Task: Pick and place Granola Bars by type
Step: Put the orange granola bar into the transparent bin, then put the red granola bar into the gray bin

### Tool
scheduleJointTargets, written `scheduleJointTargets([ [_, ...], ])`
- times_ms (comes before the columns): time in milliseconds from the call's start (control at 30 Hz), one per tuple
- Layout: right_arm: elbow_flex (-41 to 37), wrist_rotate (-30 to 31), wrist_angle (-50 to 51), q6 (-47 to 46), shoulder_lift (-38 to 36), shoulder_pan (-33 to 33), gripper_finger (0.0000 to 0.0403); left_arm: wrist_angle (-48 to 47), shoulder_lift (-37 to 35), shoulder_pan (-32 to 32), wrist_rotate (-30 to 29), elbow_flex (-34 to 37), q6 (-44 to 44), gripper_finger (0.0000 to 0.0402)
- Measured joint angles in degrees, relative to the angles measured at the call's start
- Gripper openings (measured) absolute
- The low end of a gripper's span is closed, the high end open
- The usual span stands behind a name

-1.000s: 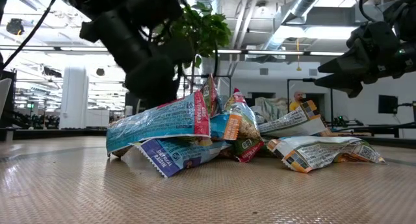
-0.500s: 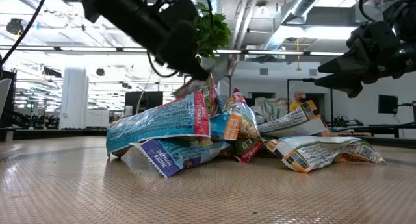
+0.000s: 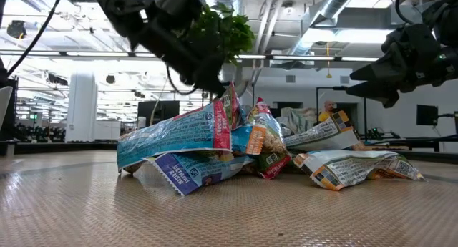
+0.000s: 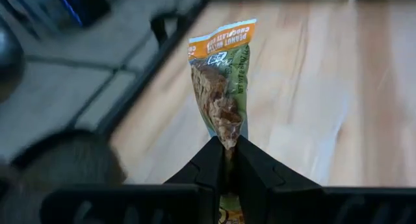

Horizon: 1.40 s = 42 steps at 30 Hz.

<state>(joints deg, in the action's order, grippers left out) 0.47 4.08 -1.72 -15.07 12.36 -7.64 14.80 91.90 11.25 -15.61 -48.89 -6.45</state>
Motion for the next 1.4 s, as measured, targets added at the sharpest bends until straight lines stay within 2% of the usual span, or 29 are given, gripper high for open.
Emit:
scheduleJointTargets([
  [167, 0.0, 0.0, 0.0, 0.01, 0.0, 0.01, 0.024, -3.86, 0.0, 1.84, 3.55, 0.03, -3.72, 0.0027],
  [500, 0.0, 0.13, 0.0, 0.01, 0.0, 0.02, 0.024, -3.9, 0.0, 1.88, 8.91, 0.03, -7.88, 0.0033],
  [800, 0.0, 0.11, 0.0, 0.01, 0.0, 0.01, 0.024, -3.75, 0.0, 1.88, 8.6, 0.03, -6.36, 0.0127],
  [900, 0.0, 0.11, 0.0, 0.0, 0.0, 0.01, 0.024, -3.37, 0.02, 1.32, 8.85, 0.03, -6.45, 0.0148],
  [1167, 0.0, -0.09, 0.0, 0.01, 0.0, 0.02, 0.024, 1.79, 0.04, -5.01, 11.43, 0.0, -11.29, 0.0155],
  [1400, 0.0, -0.07, 0.0, 0.02, 0.0, 0.0, 0.024, -1.04, 0.04, -13.72, 16.98, -0.02, -15.38, 0.0155],
])
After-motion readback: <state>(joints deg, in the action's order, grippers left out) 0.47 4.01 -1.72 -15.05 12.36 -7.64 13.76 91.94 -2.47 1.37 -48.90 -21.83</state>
